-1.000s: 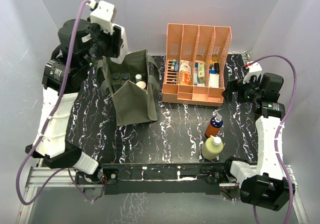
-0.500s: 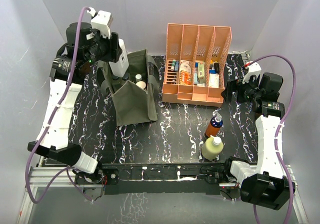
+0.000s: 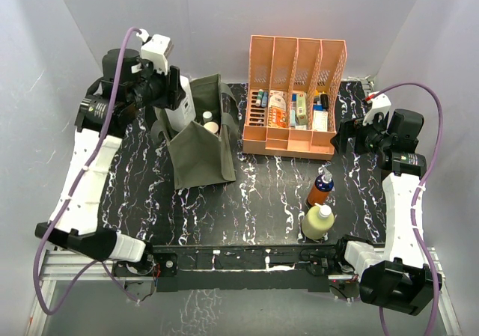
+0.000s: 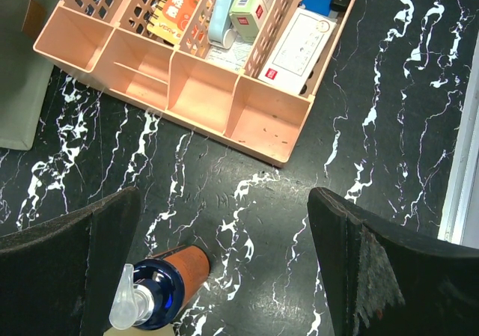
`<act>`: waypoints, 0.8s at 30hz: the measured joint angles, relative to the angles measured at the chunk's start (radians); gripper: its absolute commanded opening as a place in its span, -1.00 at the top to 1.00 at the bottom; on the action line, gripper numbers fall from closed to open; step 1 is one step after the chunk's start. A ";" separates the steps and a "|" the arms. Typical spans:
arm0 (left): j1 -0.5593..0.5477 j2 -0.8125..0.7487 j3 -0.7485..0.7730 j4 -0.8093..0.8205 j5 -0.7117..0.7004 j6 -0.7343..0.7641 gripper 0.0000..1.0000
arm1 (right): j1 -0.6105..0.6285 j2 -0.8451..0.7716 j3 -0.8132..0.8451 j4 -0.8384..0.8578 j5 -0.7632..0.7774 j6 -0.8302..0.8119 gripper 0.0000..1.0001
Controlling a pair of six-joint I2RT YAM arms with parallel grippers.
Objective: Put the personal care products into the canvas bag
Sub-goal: Place the care product in the canvas bag.
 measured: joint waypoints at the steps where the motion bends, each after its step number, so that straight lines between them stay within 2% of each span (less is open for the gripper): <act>1: 0.000 -0.009 0.000 -0.002 0.006 0.000 1.00 | 0.000 0.000 0.000 0.001 0.000 0.000 -0.97; 10: 0.001 -0.144 -0.044 -0.014 0.101 -0.012 1.00 | 0.000 -0.011 -0.019 0.005 0.000 0.000 -0.97; 17: 0.002 -0.150 -0.050 -0.079 0.212 -0.010 1.00 | 0.000 -0.011 -0.024 0.008 -0.003 0.000 -0.97; 24: 0.002 -0.092 -0.044 -0.105 0.162 -0.010 1.00 | 0.000 -0.011 -0.024 0.010 -0.004 0.000 -0.98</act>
